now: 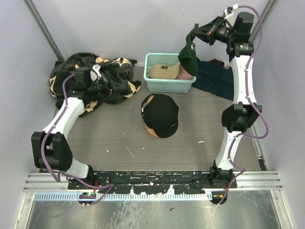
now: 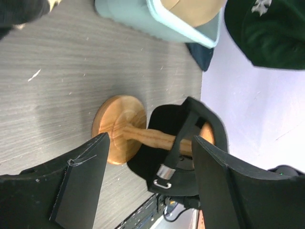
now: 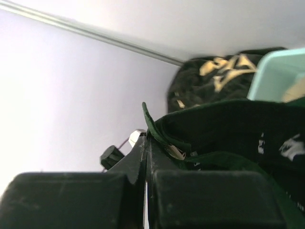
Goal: Stack the hats
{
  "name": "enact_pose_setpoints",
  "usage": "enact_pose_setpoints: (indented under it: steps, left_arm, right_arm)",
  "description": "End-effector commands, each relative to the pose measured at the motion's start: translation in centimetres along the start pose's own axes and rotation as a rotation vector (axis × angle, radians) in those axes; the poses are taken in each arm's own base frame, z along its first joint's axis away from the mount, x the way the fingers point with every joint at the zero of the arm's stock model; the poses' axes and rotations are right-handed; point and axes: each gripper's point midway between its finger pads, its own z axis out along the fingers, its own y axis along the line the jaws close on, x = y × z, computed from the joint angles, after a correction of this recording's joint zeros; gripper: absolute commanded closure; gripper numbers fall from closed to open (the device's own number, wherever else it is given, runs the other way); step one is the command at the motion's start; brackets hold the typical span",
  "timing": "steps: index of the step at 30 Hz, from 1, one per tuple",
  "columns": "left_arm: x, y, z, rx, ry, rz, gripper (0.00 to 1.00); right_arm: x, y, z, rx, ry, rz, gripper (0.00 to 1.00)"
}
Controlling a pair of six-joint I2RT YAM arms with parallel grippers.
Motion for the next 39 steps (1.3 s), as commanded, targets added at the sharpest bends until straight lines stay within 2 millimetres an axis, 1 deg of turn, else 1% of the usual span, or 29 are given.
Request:
enact_pose_setpoints:
  steps: [1, 3, 6, 8, 10, 11, 15, 17, 19, 20, 22, 24, 25, 28, 30, 33, 36, 39]
  left_arm:
    - [-4.1, -7.5, -3.3, 0.144, -0.127, 0.091, 0.23]
    - [-5.7, -10.7, -4.0, 0.223, -0.148, 0.114, 0.23]
    - [-7.4, -14.6, -4.4, 0.308, -0.170, 0.187, 0.22]
    - [-8.2, -16.3, -4.4, 0.351, -0.171, 0.247, 0.21]
    - [-8.3, -18.2, -4.1, 0.415, -0.156, 0.326, 0.20]
    - [-8.3, -18.7, -3.9, 0.432, -0.155, 0.364, 0.19]
    - [-8.7, -19.9, -3.5, 0.500, -0.138, 0.492, 0.16]
    - [-8.6, -19.9, -3.0, 0.526, -0.111, 0.544, 0.15]
    - [-8.3, -20.2, -2.7, 0.590, -0.073, 0.574, 0.14]
    - [-8.5, -20.7, -2.6, 0.639, -0.073, 0.599, 0.13]
    - [-9.0, -21.2, -2.2, 0.714, -0.051, 0.596, 0.13]
    - [-9.5, -22.0, -1.9, 0.789, -0.032, 0.601, 0.13]
    - [-9.9, -22.4, -1.7, 0.817, -0.029, 0.601, 0.10]
    - [-10.4, -23.0, -1.3, 0.864, -0.044, 0.618, 0.06]
    - [-10.1, -23.1, -1.1, 0.877, -0.024, 0.639, 0.04]
    - [-9.5, -23.6, -1.4, 0.897, -0.003, 0.659, 0.03]
    - [-8.0, -24.6, -1.9, 0.934, 0.031, 0.686, 0.00]
    - [-6.2, -25.4, -1.7, 0.963, 0.074, 0.711, 0.01]
  right_arm:
    - [2.2, 13.5, -3.6, -0.306, 0.008, -0.142, 0.99]
    - [3.2, 15.2, -3.6, -0.355, 0.038, -0.120, 0.99]
    - [4.7, 17.2, -3.8, -0.418, 0.099, -0.103, 0.99]
    - [5.8, 17.9, -4.0, -0.452, 0.146, -0.095, 0.99]
    - [6.6, 18.5, -4.2, -0.485, 0.181, -0.080, 0.99]
    - [7.0, 18.5, -4.2, -0.500, 0.201, -0.065, 0.99]
    - [8.3, 20.2, -5.0, -0.582, 0.256, -0.028, 0.99]
    - [8.9, 21.1, -5.3, -0.619, 0.283, 0.005, 0.99]
    - [9.5, 21.9, -5.7, -0.656, 0.316, 0.031, 0.99]
    - [9.8, 22.2, -5.9, -0.674, 0.334, 0.051, 0.99]
    - [10.1, 22.7, -6.4, -0.705, 0.364, 0.106, 0.99]
    - [10.5, 22.8, -6.7, -0.717, 0.392, 0.135, 0.99]
    - [10.7, 22.9, -6.9, -0.722, 0.403, 0.142, 0.99]
    - [11.5, 23.1, -7.0, -0.710, 0.432, 0.172, 0.99]
    - [12.0, 23.4, -7.2, -0.710, 0.451, 0.189, 0.99]
    - [13.0, 23.9, -7.4, -0.708, 0.476, 0.206, 0.99]
    - [14.3, 24.2, -7.2, -0.706, 0.500, 0.226, 0.99]
    - [15.2, 24.7, -7.0, -0.714, 0.509, 0.233, 0.99]
